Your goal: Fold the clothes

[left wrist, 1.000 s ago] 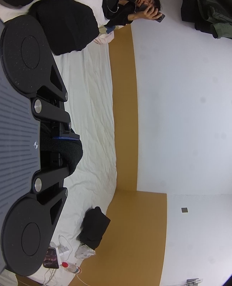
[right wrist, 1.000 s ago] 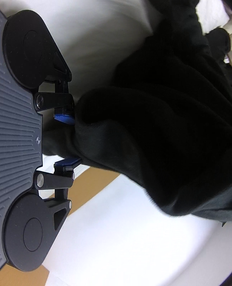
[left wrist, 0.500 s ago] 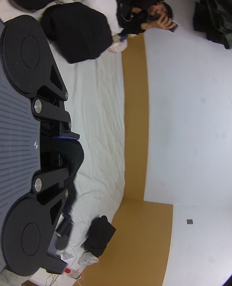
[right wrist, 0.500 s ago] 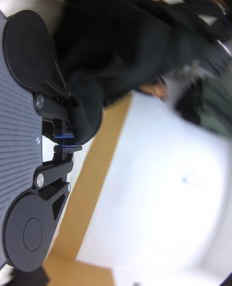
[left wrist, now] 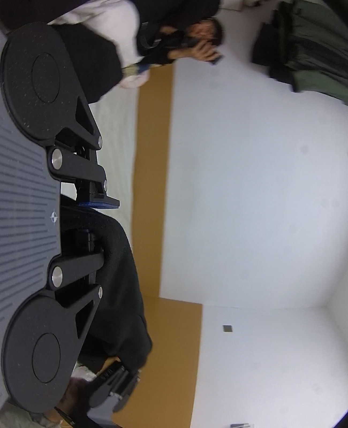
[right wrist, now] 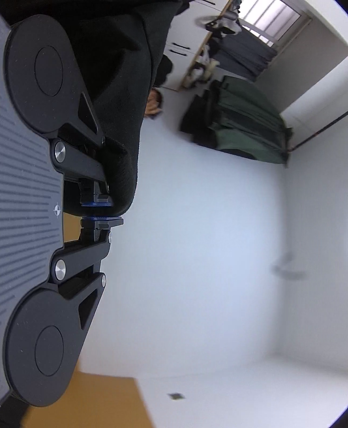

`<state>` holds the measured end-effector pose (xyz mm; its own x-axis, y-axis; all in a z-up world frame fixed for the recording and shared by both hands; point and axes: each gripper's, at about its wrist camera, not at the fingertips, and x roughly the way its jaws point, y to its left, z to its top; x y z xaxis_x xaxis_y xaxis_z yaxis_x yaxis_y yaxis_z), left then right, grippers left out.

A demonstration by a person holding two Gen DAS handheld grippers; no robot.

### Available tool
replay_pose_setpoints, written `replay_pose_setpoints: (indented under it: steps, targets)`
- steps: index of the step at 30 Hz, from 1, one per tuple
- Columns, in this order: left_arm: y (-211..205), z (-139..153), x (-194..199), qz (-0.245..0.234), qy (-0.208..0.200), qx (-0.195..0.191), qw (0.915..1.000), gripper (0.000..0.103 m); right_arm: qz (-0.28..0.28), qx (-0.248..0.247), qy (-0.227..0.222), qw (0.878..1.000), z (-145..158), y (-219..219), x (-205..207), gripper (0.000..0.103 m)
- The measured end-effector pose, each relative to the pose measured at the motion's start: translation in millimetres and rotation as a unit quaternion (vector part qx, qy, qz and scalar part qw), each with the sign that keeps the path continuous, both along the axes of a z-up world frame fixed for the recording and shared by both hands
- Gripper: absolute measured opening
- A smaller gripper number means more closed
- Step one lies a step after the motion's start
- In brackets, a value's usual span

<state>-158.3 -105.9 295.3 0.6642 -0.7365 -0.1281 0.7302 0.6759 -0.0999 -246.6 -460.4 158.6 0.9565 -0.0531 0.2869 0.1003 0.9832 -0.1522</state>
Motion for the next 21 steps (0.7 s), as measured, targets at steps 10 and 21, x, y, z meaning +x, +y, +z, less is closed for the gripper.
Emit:
replay_pose_setpoints:
  steps: [10,21]
  targets:
    - [40.1,95.7,-48.3,-0.003,-0.072,-0.06,0.9956,0.018,-0.028,-0.059,-0.118,0.991,67.8,15.3,-10.5,0.007]
    - [83.0,158.5,-82.8,-0.011,-0.094,-0.091,0.9913,0.019,-0.049,-0.158,-0.21,0.964,143.2,28.4,-75.8,0.007]
